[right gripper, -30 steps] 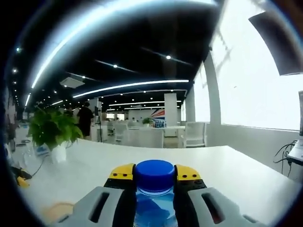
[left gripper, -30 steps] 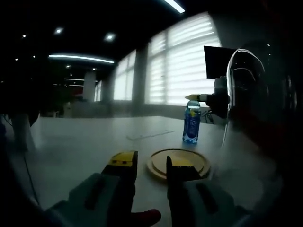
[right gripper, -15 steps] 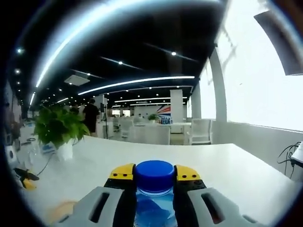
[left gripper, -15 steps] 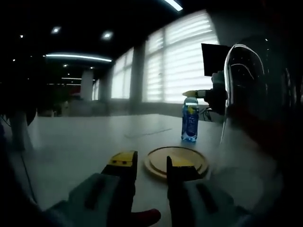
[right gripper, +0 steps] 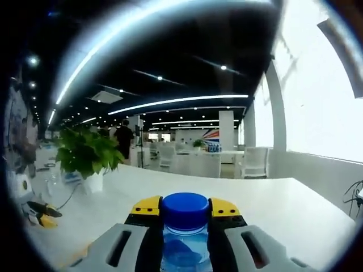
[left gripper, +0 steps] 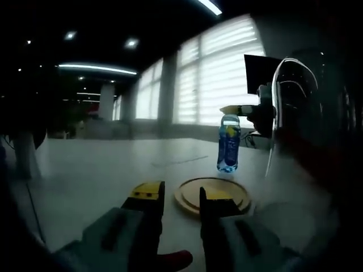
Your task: Open the cover put in the Mizone put the cover back on
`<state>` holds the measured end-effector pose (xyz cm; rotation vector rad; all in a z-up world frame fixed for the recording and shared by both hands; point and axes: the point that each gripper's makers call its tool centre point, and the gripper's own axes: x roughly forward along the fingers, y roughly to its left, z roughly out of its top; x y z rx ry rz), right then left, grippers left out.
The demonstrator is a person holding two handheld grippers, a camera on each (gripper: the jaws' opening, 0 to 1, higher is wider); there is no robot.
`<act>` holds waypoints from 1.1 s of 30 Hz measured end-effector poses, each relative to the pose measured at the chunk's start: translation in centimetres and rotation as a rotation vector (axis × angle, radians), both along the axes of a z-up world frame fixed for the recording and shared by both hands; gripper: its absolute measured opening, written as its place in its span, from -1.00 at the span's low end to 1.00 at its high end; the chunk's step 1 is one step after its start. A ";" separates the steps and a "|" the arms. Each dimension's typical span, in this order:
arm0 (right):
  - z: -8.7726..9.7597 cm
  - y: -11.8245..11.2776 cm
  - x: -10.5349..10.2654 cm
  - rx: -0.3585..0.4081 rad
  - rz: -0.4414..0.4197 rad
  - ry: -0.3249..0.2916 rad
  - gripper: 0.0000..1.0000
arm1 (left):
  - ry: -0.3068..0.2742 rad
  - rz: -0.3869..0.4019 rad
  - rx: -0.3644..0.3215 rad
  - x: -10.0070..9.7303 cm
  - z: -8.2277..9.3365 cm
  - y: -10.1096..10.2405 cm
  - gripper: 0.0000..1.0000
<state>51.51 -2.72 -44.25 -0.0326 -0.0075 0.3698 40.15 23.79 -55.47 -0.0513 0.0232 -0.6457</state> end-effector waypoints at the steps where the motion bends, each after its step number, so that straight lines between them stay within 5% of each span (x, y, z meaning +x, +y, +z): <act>1: -0.1 0.3 -0.1 -0.001 0.010 0.008 -0.55 | 0.001 0.000 0.000 0.0 0.0 0.0 -0.64; 21: 0.8 3.0 -1.3 -0.010 0.105 -0.016 -0.55 | -0.013 -0.009 -0.011 -0.2 0.5 0.0 -0.66; 28: 2.6 5.5 -3.1 -0.037 0.178 -0.065 -0.55 | -0.001 -0.022 0.007 -0.2 -0.1 -0.5 -0.66; 33: 3.8 8.1 -4.5 0.022 0.272 -0.068 -0.55 | -0.012 -0.024 0.017 -0.3 0.0 -0.7 -0.66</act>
